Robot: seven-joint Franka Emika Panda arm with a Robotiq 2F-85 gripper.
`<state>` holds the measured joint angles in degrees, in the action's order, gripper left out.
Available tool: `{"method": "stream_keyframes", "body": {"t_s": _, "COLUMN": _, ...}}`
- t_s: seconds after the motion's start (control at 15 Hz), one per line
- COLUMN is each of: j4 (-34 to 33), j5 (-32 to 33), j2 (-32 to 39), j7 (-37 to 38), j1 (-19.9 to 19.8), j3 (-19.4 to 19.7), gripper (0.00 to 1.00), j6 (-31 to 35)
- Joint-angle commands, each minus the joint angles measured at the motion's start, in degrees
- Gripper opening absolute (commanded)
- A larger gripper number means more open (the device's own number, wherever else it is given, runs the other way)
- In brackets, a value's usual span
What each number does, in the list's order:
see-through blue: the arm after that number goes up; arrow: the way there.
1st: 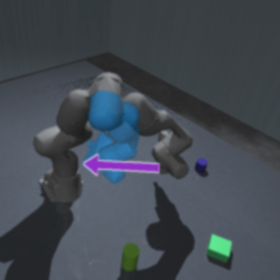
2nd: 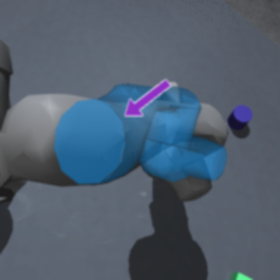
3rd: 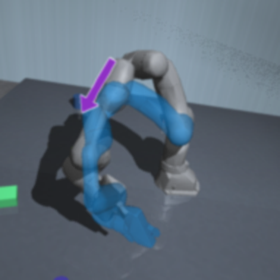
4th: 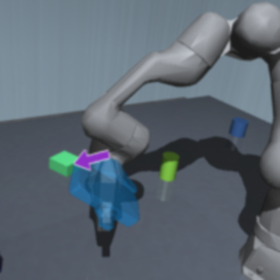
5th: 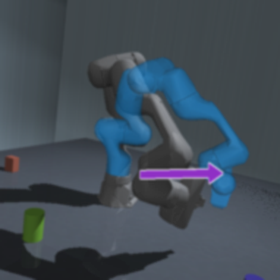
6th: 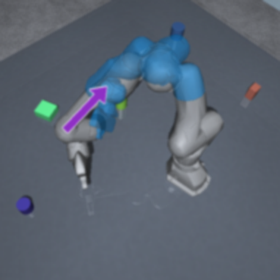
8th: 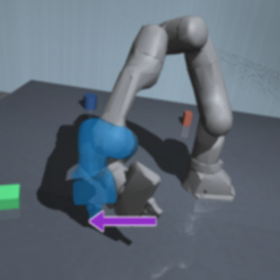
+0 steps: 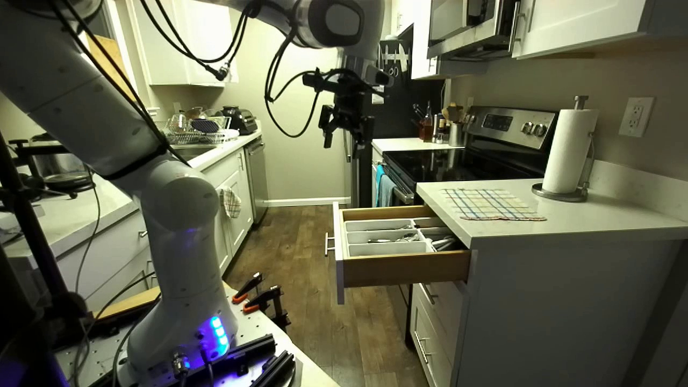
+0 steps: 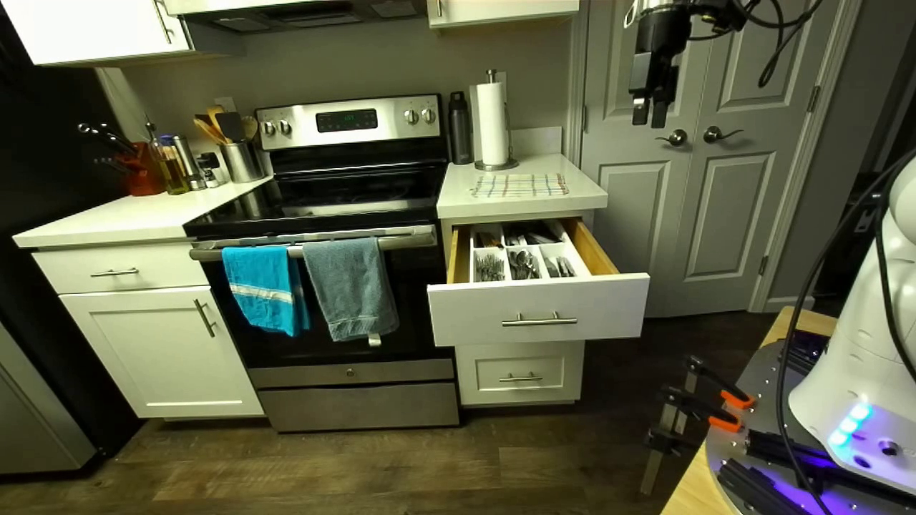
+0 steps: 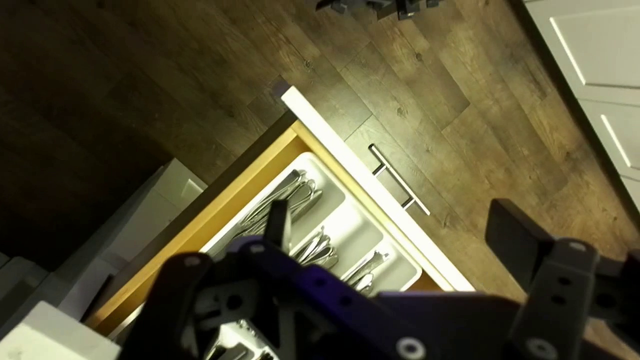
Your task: Close the first top drawer
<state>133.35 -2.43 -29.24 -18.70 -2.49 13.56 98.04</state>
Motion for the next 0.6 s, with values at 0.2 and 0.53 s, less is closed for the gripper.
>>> {"method": "stream_keyframes", "body": {"t_s": 0.2, "j4": 13.72, "j5": 0.67, "j2": -3.24, "j7": -2.96, "j1": 4.7, "j3": -7.42, "gripper": 1.0, "j6": -1.03}}
{"method": "stream_keyframes", "body": {"t_s": 0.53, "j4": 21.18, "j5": 1.42, "j2": -1.02, "j7": -2.32, "j1": 5.76, "j3": -7.99, "gripper": 1.0, "j6": 3.35}}
